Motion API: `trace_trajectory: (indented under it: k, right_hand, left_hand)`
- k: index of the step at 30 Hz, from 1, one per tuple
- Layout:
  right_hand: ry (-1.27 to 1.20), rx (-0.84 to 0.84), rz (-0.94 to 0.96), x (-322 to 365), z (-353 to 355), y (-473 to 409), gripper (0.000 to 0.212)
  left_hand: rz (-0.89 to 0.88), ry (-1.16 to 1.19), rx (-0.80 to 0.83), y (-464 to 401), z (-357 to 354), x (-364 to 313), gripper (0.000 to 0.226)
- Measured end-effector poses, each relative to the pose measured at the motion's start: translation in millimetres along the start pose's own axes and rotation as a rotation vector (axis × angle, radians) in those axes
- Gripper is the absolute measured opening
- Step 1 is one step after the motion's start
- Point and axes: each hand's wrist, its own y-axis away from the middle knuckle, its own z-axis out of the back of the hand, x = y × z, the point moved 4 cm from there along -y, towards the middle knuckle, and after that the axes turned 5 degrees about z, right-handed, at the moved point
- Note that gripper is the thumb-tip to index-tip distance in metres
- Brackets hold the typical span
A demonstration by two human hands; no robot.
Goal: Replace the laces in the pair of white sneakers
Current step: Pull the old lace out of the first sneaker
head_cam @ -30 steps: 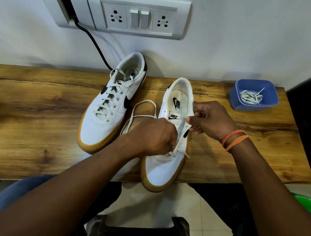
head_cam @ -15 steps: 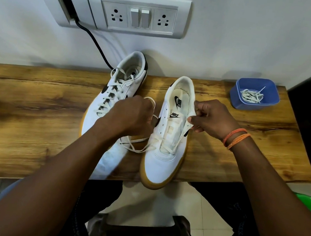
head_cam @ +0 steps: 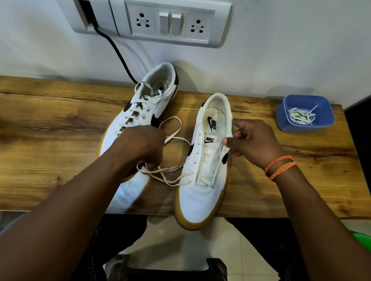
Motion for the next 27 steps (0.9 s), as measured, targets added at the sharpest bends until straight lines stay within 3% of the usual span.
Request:
trace_trajectory:
  k: [3, 6, 9, 13, 18, 21, 27]
  right_hand:
    - [0.124, -0.071, 0.051, 7, -2, 4, 0.053]
    - [0.302, -0.196, 0.129, 16, -10, 17, 0.034]
    - [0.266, -0.169, 0.123, 19, -30, 40, 0.019]
    - [0.294, -0.005, 0.074, 16, -72, 70, 0.025]
    - [0.244, -0.185, 0.019, 10, -76, 69, 0.014]
    - [0.163, -0.207, -0.028, 2, -75, 74, 0.013]
    - [-0.587, -0.316, -0.506, -14, -68, 107, 0.021]
  left_hand:
    - [-0.159, 0.299, -0.253, 1, 10, -12, 0.005]
    - [-0.467, 0.537, -0.484, 10, 19, -32, 0.028]
    - [-0.695, 0.372, -0.479, 12, 11, -43, 0.056]
    - [-0.610, 0.207, -0.435, 4, 0, -51, 0.043]
    - [-0.593, 0.284, -0.421, 9, 3, -53, 0.029]
    - [-0.606, 0.291, -0.396, 13, 6, -51, 0.026]
    - [-0.640, 0.369, -0.377, 19, 10, -50, 0.030]
